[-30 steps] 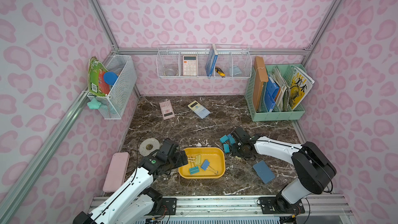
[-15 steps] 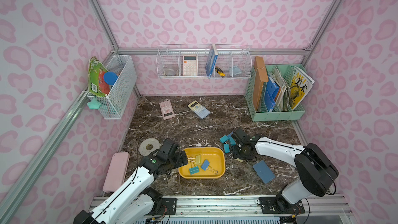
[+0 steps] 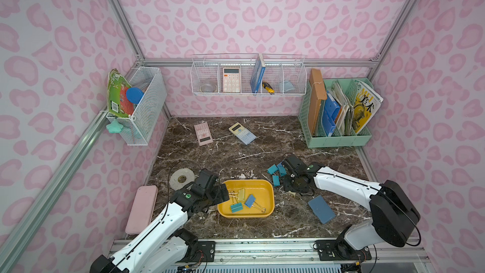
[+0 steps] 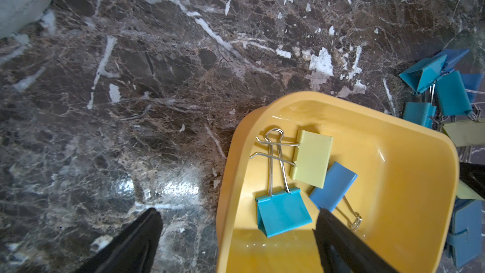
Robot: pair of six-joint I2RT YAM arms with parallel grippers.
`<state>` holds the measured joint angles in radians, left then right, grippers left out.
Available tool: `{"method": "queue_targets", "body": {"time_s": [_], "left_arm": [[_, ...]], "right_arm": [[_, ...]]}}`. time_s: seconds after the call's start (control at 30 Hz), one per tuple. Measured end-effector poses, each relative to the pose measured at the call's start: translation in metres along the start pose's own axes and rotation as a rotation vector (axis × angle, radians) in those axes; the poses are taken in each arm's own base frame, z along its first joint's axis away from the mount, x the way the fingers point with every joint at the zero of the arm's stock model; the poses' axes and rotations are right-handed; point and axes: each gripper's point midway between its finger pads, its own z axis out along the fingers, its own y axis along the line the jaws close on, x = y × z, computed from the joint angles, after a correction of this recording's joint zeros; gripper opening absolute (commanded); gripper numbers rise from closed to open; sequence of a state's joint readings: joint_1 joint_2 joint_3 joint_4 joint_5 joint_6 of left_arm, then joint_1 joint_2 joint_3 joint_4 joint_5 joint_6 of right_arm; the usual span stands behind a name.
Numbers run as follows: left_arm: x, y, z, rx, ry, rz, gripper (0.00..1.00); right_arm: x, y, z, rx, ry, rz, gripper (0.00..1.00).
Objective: Put the binder clips in the storage box
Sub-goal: Pick up the binder clip at the center of the board, then place the binder clip in the storage box.
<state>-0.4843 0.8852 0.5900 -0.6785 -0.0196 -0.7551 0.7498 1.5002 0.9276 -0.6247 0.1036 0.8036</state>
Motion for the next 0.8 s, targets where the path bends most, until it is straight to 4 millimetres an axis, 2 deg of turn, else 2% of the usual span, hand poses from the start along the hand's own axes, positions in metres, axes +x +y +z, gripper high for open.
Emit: {"method": "queue_targets", "body": {"time_s": [0.2,0.4,0.53,0.67,0.8], "left_arm": [[0.0,0.0,0.0,-0.002,0.002,0.0,0.95],[0.0,0.0,0.0,-0.002,0.002,0.0,0.95],[0.0,0.0,0.0,-0.002,0.002,0.0,0.95],[0.0,0.0,0.0,-0.002,0.001,0.0,0.95],[0.0,0.001,0.0,-0.003,0.0,0.0,0.95]], "right_arm": [[-0.012,0.023,-0.023,-0.03,-0.045,-0.035,0.47],[-0.015,0.07,-0.05,-0.097,-0.077,-0.116,0.47],[-0.011,0.106,-0.061,-0.146,-0.084,-0.171,0.47],[0.002,0.153,-0.065,-0.217,-0.062,-0.234,0.47],[0.02,0.193,-0.059,-0.287,-0.029,-0.29,0.47]]}}
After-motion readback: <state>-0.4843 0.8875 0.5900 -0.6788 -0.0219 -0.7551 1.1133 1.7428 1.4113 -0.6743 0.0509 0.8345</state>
